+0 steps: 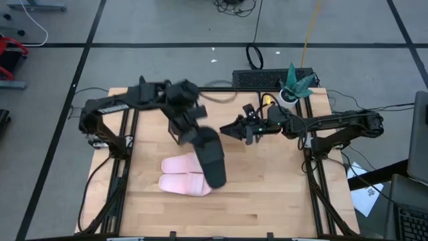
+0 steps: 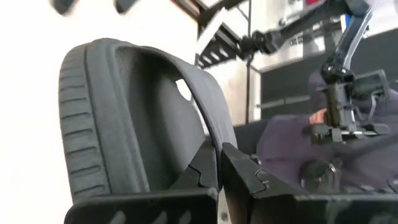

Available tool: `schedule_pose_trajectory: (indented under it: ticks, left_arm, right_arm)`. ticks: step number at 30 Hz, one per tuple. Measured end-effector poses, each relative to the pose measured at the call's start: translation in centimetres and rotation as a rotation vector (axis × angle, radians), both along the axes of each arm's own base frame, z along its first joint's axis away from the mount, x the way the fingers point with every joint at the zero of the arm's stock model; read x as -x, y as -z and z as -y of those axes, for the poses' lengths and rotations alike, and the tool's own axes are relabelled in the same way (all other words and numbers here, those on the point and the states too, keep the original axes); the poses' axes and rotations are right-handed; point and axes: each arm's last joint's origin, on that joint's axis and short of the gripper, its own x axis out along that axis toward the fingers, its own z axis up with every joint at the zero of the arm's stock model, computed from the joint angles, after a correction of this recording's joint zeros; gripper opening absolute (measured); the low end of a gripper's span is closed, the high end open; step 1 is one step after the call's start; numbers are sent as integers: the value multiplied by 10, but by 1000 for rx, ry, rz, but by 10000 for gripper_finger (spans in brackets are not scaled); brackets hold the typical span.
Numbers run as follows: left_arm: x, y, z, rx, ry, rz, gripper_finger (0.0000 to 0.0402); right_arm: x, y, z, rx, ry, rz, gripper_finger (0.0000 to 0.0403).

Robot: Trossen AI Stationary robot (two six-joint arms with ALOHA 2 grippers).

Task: Pick and place slides into the shelf
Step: Put the black slide on the shelf

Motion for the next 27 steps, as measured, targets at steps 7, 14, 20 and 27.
schedule_pose_trajectory:
  ticks: [7, 14, 20, 27]
  left_arm:
    - [25, -2, -57, -42, -18, 59, 0]
    - [42, -3, -97, -45, -52, 137, 0]
    - [51, -24, -112, -141, -19, 237, 0]
    - [47, -37, -131, -375, -65, 140, 0]
  right_arm:
    - [0, 1, 8, 9, 158, -9, 118]
    - [1, 1, 13, 5, 268, -10, 118]
    - [1, 1, 16, 2, 334, -11, 118]
    - [1, 1, 16, -3, 332, -10, 109]
